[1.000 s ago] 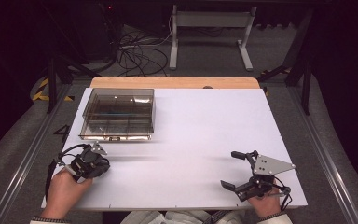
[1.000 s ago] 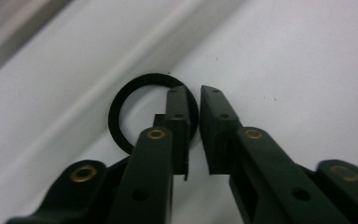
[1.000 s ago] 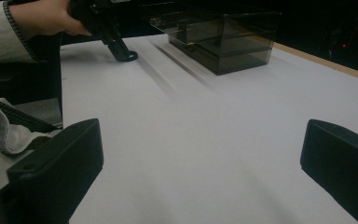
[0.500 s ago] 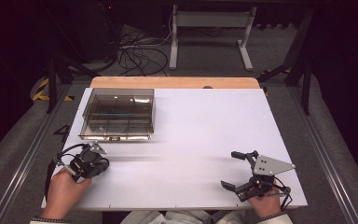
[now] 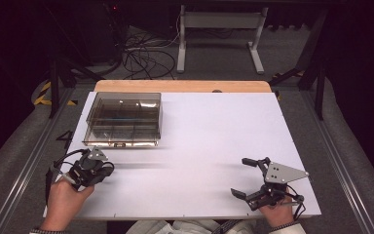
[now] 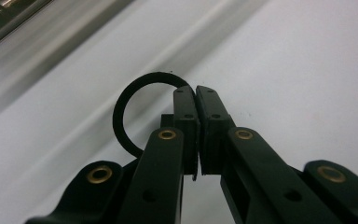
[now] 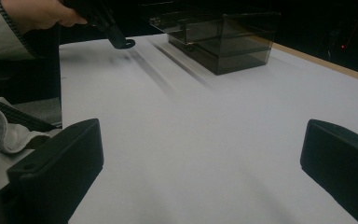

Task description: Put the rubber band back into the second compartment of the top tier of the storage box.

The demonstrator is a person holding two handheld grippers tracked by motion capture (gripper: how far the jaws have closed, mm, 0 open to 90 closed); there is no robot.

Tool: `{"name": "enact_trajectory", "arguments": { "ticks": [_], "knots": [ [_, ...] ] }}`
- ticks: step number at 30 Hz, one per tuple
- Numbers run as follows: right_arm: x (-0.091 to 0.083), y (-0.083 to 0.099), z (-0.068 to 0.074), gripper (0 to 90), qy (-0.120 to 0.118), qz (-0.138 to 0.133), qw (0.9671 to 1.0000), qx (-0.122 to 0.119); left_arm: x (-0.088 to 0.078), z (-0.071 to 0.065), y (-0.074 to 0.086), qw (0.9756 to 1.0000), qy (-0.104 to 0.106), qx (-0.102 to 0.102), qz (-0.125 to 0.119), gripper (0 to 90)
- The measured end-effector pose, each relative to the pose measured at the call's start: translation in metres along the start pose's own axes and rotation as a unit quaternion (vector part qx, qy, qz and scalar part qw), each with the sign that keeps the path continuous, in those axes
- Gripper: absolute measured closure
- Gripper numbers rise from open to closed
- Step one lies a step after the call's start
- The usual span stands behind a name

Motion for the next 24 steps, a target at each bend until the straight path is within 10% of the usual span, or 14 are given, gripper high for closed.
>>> {"name": "enact_trajectory", "arguments": {
  "ticks": [10, 24],
  "knots": [
    [0.0, 0.0, 0.0, 0.1, 0.001, 0.0, 1.0, 0.001, -0.013, -0.002, -0.005, 0.9989, 0.003, -0.002, -0.046, 87.9],
    [-0.002, 0.0, 0.0, 0.1, 0.003, 0.002, 1.0, 0.0, -0.036, 0.0, -0.012, 0.9888, 0.011, -0.005, -0.149, 87.9]
  ]
}}
Point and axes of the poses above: each handheld gripper's, and its own axes: x roughly forward along the jaws, y roughly out of its underside, z roughly to its left, the point moved 2 cm from there along x, roughly forward along the jaws, and after that the axes turned 15 degrees about -z, right-handed, at the moved point
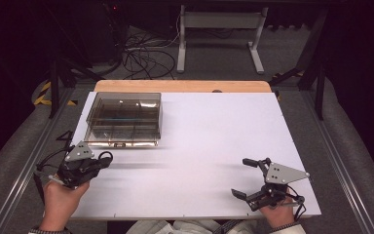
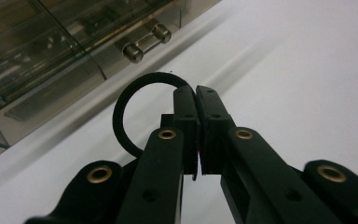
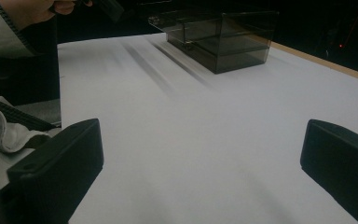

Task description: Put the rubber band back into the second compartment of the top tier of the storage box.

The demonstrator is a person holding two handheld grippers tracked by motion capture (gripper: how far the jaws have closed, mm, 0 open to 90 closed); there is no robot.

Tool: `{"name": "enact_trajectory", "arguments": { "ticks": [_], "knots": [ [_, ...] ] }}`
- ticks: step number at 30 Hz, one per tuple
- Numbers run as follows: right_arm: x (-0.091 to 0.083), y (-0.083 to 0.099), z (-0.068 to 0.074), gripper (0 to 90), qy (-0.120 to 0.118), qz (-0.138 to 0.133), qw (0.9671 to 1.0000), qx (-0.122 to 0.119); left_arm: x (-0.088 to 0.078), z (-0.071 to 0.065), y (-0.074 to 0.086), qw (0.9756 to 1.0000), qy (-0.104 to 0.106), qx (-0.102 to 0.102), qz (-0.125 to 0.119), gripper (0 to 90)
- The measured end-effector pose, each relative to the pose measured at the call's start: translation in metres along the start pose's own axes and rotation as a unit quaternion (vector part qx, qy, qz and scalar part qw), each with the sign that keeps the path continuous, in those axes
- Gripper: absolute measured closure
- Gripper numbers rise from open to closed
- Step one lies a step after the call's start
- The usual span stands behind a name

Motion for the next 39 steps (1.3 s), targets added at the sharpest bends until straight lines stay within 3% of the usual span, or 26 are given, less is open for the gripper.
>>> {"name": "enact_trajectory", "arguments": {
  "ticks": [6, 14, 27, 39],
  "knots": [
    [0.0, 0.0, 0.0, 0.1, 0.002, 0.0, 1.0, 0.001, -0.006, 0.002, -0.003, 0.9994, 0.011, 0.0, -0.032, 87.9],
    [-0.001, 0.001, 0.001, 0.1, 0.004, 0.0, 1.0, 0.002, -0.012, 0.005, -0.008, 0.9965, 0.022, -0.005, -0.081, 87.9],
    [-0.003, 0.003, 0.002, 0.1, 0.009, 0.006, 0.9999, 0.003, -0.023, 0.008, -0.017, 0.9848, 0.04, -0.023, -0.167, 87.7],
    [-0.008, 0.003, 0.003, 0.1, 0.016, 0.006, 0.9999, 0.003, -0.025, 0.01, -0.023, 0.9769, 0.048, -0.023, -0.207, 87.6]
  ]
}}
Point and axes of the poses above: each handheld gripper's, and its own axes: x roughly forward along the jaws, y roughly out of its underside, z roughly to its left, the point moved 2 cm from there along x, roughly forward along the jaws, and after that the axes turned 15 degrees about -z, right-handed, at the moved point
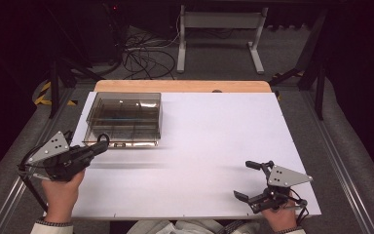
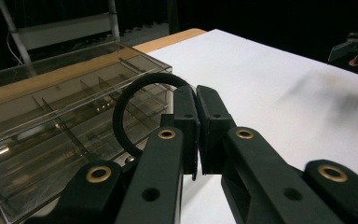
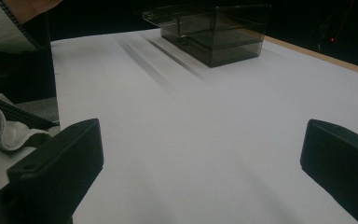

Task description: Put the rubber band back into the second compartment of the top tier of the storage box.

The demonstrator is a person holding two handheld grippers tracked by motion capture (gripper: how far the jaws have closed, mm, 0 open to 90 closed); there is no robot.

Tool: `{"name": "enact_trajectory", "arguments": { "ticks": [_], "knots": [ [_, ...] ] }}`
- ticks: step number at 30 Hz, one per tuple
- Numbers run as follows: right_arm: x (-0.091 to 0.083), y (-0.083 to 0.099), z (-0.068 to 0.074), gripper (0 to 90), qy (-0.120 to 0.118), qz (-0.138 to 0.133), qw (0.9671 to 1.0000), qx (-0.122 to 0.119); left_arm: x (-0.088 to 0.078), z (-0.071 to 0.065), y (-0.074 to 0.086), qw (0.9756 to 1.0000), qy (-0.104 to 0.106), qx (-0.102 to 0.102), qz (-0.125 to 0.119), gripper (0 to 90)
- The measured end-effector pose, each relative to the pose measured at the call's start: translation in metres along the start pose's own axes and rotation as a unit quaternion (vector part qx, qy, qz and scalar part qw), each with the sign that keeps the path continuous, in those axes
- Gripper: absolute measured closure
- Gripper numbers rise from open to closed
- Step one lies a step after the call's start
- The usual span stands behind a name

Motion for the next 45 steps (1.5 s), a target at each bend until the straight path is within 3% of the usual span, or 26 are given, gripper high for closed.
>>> {"name": "enact_trajectory", "arguments": {
  "ticks": [8, 18, 30, 45],
  "knots": [
    [0.0, 0.0, 0.0, 0.1, 0.001, 0.0, 1.0, -0.001, 0.002, 0.002, -0.003, 0.9999, 0.004, -0.007, -0.01, 87.5],
    [-0.001, 0.0, 0.001, 0.1, 0.001, 0.0, 1.0, -0.001, 0.009, 0.004, -0.008, 0.9998, 0.006, -0.002, -0.016, 87.5],
    [-0.001, 0.0, 0.0, 0.1, 0.001, 0.002, 1.0, 0.0, 0.029, 0.016, -0.01, 0.9995, 0.012, -0.023, -0.02, 87.3],
    [-0.001, 0.001, 0.0, 0.1, 0.0, 0.003, 1.0, 0.0, 0.053, 0.025, 0.001, 1.0, 0.005, -0.005, -0.006, 86.7]
  ]
}}
Point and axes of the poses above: each handheld gripper's, and its own axes: x roughly forward along the jaws, y roughly out of its underside, z roughly to its left, the point moved 2 cm from there along x, roughly forward along the jaws, and after that the axes turned 15 degrees about -z, right-handed, at the moved point
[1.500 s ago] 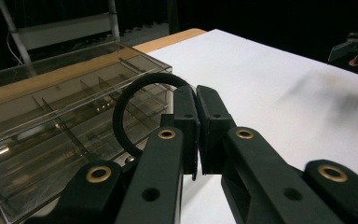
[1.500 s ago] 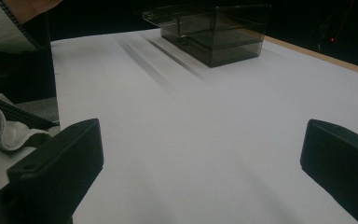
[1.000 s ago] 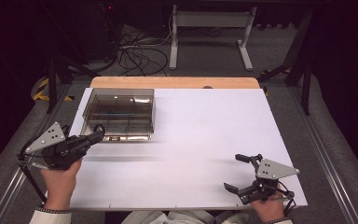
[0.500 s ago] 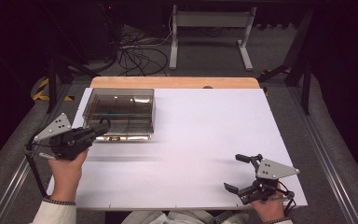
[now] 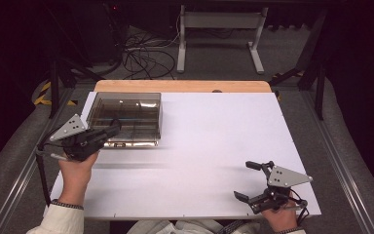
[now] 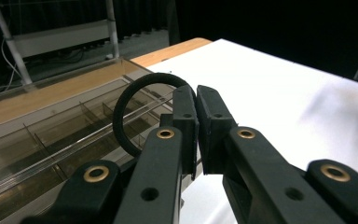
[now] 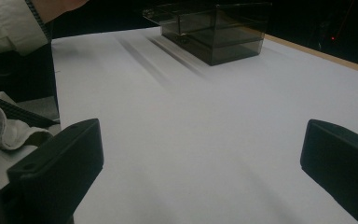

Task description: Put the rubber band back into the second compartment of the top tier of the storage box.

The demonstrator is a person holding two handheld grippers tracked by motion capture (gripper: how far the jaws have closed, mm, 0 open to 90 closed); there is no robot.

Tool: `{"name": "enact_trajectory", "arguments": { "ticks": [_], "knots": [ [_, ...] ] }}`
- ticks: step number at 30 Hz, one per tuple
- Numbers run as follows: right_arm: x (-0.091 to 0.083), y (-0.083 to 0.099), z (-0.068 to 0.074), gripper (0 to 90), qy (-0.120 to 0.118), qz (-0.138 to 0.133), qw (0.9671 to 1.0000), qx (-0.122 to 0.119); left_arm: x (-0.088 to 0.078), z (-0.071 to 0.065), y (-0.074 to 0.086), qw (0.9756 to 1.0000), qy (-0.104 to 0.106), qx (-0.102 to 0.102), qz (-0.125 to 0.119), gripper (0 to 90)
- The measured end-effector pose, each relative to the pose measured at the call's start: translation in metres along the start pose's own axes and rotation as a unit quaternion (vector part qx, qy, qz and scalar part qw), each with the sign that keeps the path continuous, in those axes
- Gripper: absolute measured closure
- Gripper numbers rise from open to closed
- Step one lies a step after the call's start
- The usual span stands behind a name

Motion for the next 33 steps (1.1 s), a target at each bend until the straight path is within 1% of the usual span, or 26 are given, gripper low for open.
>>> {"name": "enact_trajectory", "arguments": {
  "ticks": [2, 4, 5, 6, 7, 8, 12, 13, 14, 15, 16, 17, 18, 21, 23, 24, 27, 33],
  "knots": [
    [0.0, 0.0, 0.0, 0.1, 0.0, 0.001, 1.0, 0.0, 0.004, 0.002, 0.003, 1.0, -0.001, 0.005, 0.003, 86.7],
    [0.0, 0.0, 0.0, 0.1, 0.0, 0.001, 1.0, 0.0, 0.007, 0.002, 0.005, 1.0, -0.001, 0.0, 0.005, 86.6],
    [0.0, 0.0, 0.0, 0.1, 0.0, 0.0, 1.0, 0.0, 0.008, 0.004, 0.006, 1.0, -0.001, 0.003, 0.005, 86.6],
    [0.0, 0.0, 0.0, 0.1, 0.0, 0.0, 1.0, 0.001, 0.01, 0.005, 0.007, 1.0, -0.001, 0.002, 0.004, 86.6],
    [0.0, 0.0, 0.0, 0.1, 0.0, 0.0, 1.0, 0.001, 0.011, 0.005, 0.008, 1.0, -0.002, -0.001, 0.006, 86.5],
    [0.0, 0.0, -0.001, 0.1, 0.0, 0.0, 1.0, 0.001, 0.013, 0.006, 0.009, 1.0, -0.003, 0.003, 0.007, 86.5],
    [0.0, 0.0, -0.001, 0.1, 0.0, 0.0, 1.0, 0.002, 0.017, 0.008, 0.013, 0.9998, -0.011, 0.003, 0.016, 86.3],
    [0.0, 0.0, -0.001, 0.1, 0.0, 0.001, 1.0, 0.003, 0.018, 0.01, 0.013, 0.9997, -0.011, 0.009, 0.018, 86.3],
    [0.0, 0.0, -0.001, 0.1, 0.0, 0.0, 1.0, 0.003, 0.019, 0.01, 0.014, 0.9998, -0.012, 0.003, 0.018, 86.3],
    [0.0, 0.001, -0.001, 0.1, 0.0, 0.0, 1.0, 0.003, 0.02, 0.011, 0.015, 0.9997, -0.013, 0.009, 0.02, 86.3],
    [0.0, 0.001, -0.001, 0.1, -0.001, 0.0, 1.0, 0.003, 0.021, 0.011, 0.016, 0.9997, -0.013, 0.002, 0.02, 86.3],
    [0.0, 0.001, -0.001, 0.1, -0.001, 0.0, 1.0, 0.004, 0.021, 0.011, 0.017, 0.9997, -0.015, -0.001, 0.02, 86.3],
    [0.0, 0.001, -0.001, 0.1, -0.001, 0.0, 1.0, 0.004, 0.022, 0.012, 0.018, 0.9997, -0.015, 0.003, 0.02, 86.3],
    [0.0, 0.001, -0.001, 0.1, -0.001, 0.001, 1.0, 0.004, 0.023, 0.016, 0.021, 0.9996, -0.017, 0.006, 0.022, 86.3],
    [0.0, 0.001, -0.001, 0.1, 0.0, 0.001, 1.0, 0.004, 0.023, 0.016, 0.024, 0.9995, -0.023, -0.005, 0.02, 86.3],
    [0.0, 0.001, -0.001, 0.1, -0.001, 0.001, 1.0, 0.004, 0.023, 0.017, 0.025, 0.9995, -0.024, -0.007, 0.018, 86.3],
    [0.0, 0.001, -0.001, 0.1, -0.001, 0.001, 1.0, 0.004, 0.023, 0.019, 0.027, 0.9994, -0.026, -0.005, 0.022, 86.3],
    [-0.001, 0.001, -0.002, 0.1, -0.001, 0.001, 1.0, 0.004, 0.024, 0.018, 0.028, 0.9993, -0.025, 0.006, 0.029, 86.3]
  ]
}}
Point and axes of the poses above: each handheld gripper's, and its own axes: x roughly forward along the jaws, y roughly out of its underside, z roughly to its left, the point moved 2 cm from there along x, roughly forward along the jaws, and after that the axes turned 15 degrees about -z, right-handed, at the moved point
